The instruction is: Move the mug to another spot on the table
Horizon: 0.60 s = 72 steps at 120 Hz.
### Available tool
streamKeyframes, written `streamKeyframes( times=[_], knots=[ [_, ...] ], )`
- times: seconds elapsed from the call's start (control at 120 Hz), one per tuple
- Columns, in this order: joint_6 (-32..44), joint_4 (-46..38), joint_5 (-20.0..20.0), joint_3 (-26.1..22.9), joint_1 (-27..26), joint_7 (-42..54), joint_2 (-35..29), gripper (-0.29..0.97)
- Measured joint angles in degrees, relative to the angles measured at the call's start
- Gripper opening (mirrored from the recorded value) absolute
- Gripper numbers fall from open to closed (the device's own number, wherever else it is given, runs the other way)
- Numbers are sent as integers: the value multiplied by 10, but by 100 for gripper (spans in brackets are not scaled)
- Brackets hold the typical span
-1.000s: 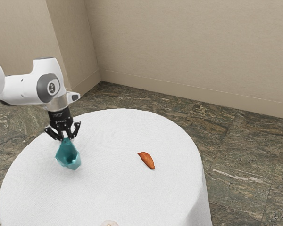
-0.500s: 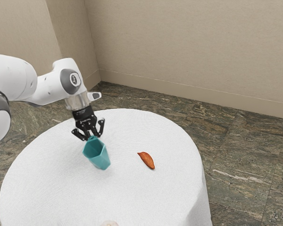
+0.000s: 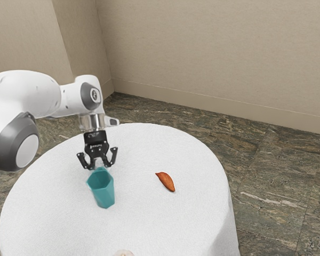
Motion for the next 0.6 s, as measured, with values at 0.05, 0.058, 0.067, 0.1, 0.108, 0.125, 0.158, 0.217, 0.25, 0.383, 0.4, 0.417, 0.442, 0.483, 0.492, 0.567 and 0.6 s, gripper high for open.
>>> streamKeyframes(
  times=[0.05,0.058,0.067,0.1,0.108,0.125,0.158,0.217,0.25,0.383,0.4,0.417,0.442,0.483,0.492,0.567,0.6],
  knots=[
    [-4,0,-1,0,0,-1,0,25],
    [-5,0,-1,0,0,-1,0,26],
    [-5,0,-1,0,0,-1,0,27],
    [-7,1,-1,0,0,-2,0,31],
    [-8,2,-2,0,0,-2,0,32],
    [-9,4,-2,0,0,-2,0,34],
    [-10,8,-2,0,0,-3,-1,38],
    [-11,13,-4,0,0,-4,-1,45],
    [-10,18,-7,0,-1,-5,-2,48],
    [-1,52,-26,5,-1,-12,-6,56],
    [0,56,-28,7,-1,-12,-8,57],
    [2,60,-29,8,-1,-13,-12,58],
    [6,64,-26,9,-1,-14,-24,59],
    [14,68,-2,7,-2,-11,-59,61],
    [16,68,5,5,-2,-10,-68,61],
    [32,64,86,-26,-4,2,-151,63],
    [40,56,130,-48,-5,9,-191,64]
  ],
)
